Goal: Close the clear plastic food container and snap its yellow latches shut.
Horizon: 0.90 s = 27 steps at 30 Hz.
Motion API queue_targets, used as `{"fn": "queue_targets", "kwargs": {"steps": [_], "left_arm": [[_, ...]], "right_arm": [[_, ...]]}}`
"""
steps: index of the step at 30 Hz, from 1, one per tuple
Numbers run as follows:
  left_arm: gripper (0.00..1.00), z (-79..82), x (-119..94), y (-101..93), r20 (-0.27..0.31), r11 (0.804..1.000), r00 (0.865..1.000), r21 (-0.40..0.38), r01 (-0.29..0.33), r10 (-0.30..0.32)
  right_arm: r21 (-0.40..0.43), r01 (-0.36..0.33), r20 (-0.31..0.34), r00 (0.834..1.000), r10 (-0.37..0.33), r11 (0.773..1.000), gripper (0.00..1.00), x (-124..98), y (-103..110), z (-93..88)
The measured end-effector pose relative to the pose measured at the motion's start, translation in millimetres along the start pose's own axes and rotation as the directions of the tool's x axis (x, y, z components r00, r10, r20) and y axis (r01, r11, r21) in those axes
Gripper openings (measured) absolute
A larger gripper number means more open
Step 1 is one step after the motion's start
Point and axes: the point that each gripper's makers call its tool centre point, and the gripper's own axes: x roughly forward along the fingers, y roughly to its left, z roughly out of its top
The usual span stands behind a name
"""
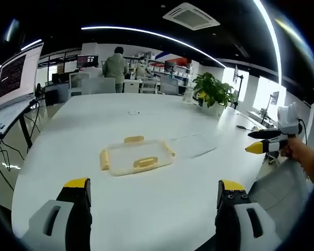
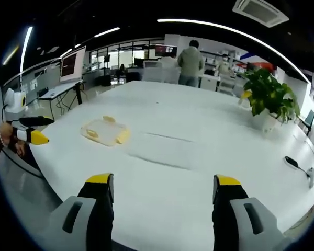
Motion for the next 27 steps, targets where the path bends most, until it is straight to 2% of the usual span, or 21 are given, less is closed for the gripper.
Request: {"fn": "queue_targets", "kwargs": {"steps": [2, 4, 5, 7, 8, 9, 11, 12, 14, 15, 16, 17, 18, 19, 20, 22, 23, 24, 25, 26, 27], "left_arm": [[0.99, -1.4, 1, -2.9, -0.011, 1.000, 1.000, 0.011, 0.012, -0.012], [0.99, -10.7, 4, -12.1, -0.067, 0.996, 0.995, 0.046, 0.075, -0.072], [0.99, -14.9, 6, -13.4, -0.096, 0.994, 0.992, 0.054, 0.091, -0.086], [0.99, -11.9, 9, -12.8, -0.101, 0.987, 0.988, 0.093, 0.129, -0.120], [0.99, -10.8, 9, -11.4, -0.111, 0.984, 0.985, 0.110, 0.142, -0.130], [0.99, -5.1, 11, -8.2, -0.116, 0.972, 0.981, 0.161, 0.171, -0.153], [0.99, 6.2, 15, 0.8, -0.115, 0.959, 0.979, 0.210, 0.189, -0.168], [0.99, 7.5, 18, 7.7, -0.140, 0.956, 0.977, 0.223, 0.191, -0.162], [0.99, 7.7, 25, 26.1, -0.200, 0.951, 0.971, 0.249, 0.182, -0.133], [0.99, 7.4, 28, 31.5, -0.225, 0.947, 0.965, 0.261, 0.190, -0.132], [0.99, 3.7, 30, 37.8, -0.286, 0.940, 0.948, 0.266, 0.215, -0.136], [0.99, 4.3, 33, 44.3, -0.303, 0.936, 0.945, 0.280, 0.212, -0.124], [0.99, 10.6, 39, 50.5, -0.293, 0.929, 0.949, 0.304, 0.211, -0.119], [0.99, 11.7, 41, 52.1, -0.306, 0.915, 0.943, 0.328, 0.234, -0.131], [0.99, 10.0, 44, 56.6, -0.348, 0.906, 0.927, 0.332, 0.261, -0.140], [0.99, 5.6, 47, 64.4, -0.422, 0.892, 0.895, 0.334, 0.304, -0.147], [0.99, 8.2, 52, 72.6, -0.445, 0.878, 0.884, 0.356, 0.320, -0.141], [0.99, 9.9, 54, 75.0, -0.448, 0.868, 0.883, 0.373, 0.326, -0.139], [0.99, 18.7, 61, 81.3, -0.436, 0.815, 0.890, 0.464, 0.347, -0.131], [0.99, 24.3, 64, 83.7, -0.424, 0.786, 0.896, 0.506, 0.355, -0.132], [0.99, 26.1, 66, 83.0, -0.446, 0.749, 0.882, 0.529, 0.400, -0.156]], "right_arm": [[-0.032, 0.000, 0.023, 1.000, 0.001, 0.999, 0.77, 0, 2, 4.9], [-0.069, 0.013, 0.079, 0.997, -0.008, 0.998, 0.78, 1, -1, 17.2], [-0.074, -0.002, 0.111, 0.994, 0.010, 0.997, 0.77, 1, 2, 23.8], [-0.084, -0.082, 0.182, 0.979, 0.096, 0.993, 0.77, 6, 15, 40.4], [-0.087, -0.108, 0.185, 0.975, 0.123, 0.990, 0.78, 8, 19, 43.8], [-0.107, -0.141, 0.196, 0.967, 0.160, 0.984, 0.80, 13, 25, 51.9], [-0.178, -0.181, 0.209, 0.954, 0.217, 0.967, 0.85, 20, 35, 65.9], [-0.243, -0.221, 0.174, 0.948, 0.267, 0.944, 0.84, 24, 43, 66.8], [-0.388, -0.200, 0.166, 0.945, 0.281, 0.900, 0.80, 33, 49, 78.0], [-0.447, -0.213, 0.138, 0.943, 0.302, 0.869, 0.77, 37, 54, 78.8], [-0.481, -0.259, 0.076, 0.939, 0.335, 0.837, 0.76, 43, 62, 75.8], [-0.478, -0.288, 0.040, 0.937, 0.348, 0.830, 0.75, 47, 66, 74.3], [-0.483, -0.331, 0.002, 0.925, 0.379, 0.811, 0.75, 53, 73, 74.0], [-0.504, -0.363, -0.015, 0.911, 0.413, 0.784, 0.75, 56, 79, 74.7], [-0.545, -0.384, -0.029, 0.897, 0.440, 0.746, 0.75, 61, 85, 77.1], [-0.611, -0.412, -0.104, 0.889, 0.447, 0.677, 0.72, 70, 87, 74.5], [-0.630, -0.415, -0.129, 0.889, 0.439, 0.657, 0.70, 75, 87, 75.2], [-0.667, -0.422, -0.155, 0.885, 0.440, 0.614, 0.69, 81, 89, 79.1], [-0.678, -0.435, -0.173, 0.877, 0.447, 0.592, 0.68, 85, 92, 81.5], [-0.681, -0.449, -0.182, 0.869, 0.460, 0.578, 0.68, 90, 95, 86.5], [-0.679, -0.465, -0.195, 0.860, 0.471, 0.568, 0.69, 94, 98, 88.7]]}}
